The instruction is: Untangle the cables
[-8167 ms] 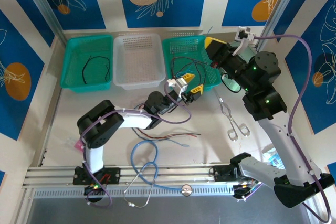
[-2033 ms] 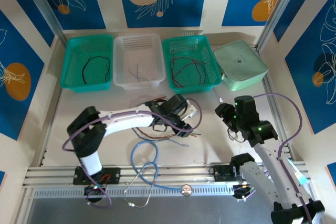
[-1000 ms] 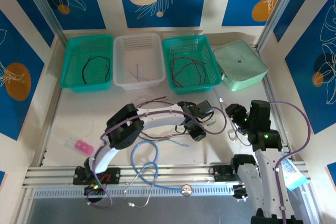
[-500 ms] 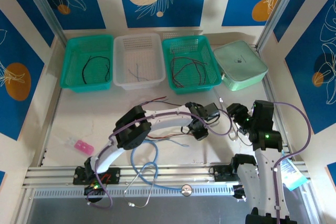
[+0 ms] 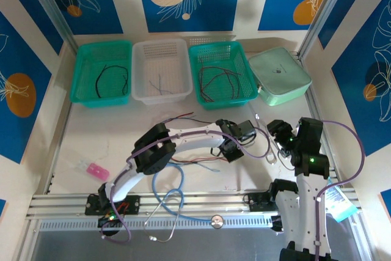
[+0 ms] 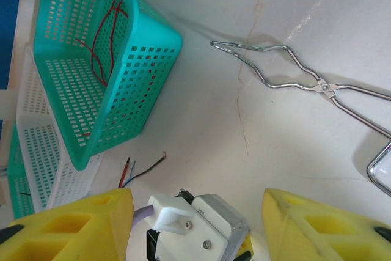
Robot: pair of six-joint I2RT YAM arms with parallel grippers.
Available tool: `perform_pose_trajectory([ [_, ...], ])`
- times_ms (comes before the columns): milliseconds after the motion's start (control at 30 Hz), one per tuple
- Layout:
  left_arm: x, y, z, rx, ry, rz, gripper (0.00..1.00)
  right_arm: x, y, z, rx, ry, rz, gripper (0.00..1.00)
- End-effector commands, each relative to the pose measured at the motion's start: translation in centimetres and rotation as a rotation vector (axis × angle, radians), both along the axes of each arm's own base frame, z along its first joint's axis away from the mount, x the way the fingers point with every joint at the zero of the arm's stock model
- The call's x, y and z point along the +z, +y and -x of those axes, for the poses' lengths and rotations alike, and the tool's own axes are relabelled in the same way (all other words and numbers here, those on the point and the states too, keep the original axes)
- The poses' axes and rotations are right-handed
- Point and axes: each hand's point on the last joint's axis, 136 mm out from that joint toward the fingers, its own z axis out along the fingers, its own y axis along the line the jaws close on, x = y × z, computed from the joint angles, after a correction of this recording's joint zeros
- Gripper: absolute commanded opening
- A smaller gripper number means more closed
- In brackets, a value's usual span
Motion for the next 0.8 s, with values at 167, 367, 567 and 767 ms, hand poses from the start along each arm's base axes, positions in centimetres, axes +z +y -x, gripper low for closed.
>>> perform_pose_trajectory([
  [167,7.4,0.9,-2.4,-0.003,-0.185,0.046,0.0,2.3,0.7,0.1,0.043,-0.073,-0.006,0.59],
  [367,14.4,2.2,-4.7,0.044,-0.353,0.08,0.0,4.7,0.9,-0.5,0.042,-0.186,-0.037,0.61],
  [567,21.4,2.9,-5.5,0.094,-0.428,0.213,0.0,6.4,1.8,-0.8,0.083,-0.24,-0.082,0.61],
  [767,26.1,3.9,-5.7,0.16,-0.339,0.384,0.0,9.1,3.8,-0.5,0.191,-0.324,-0.144,0.64],
])
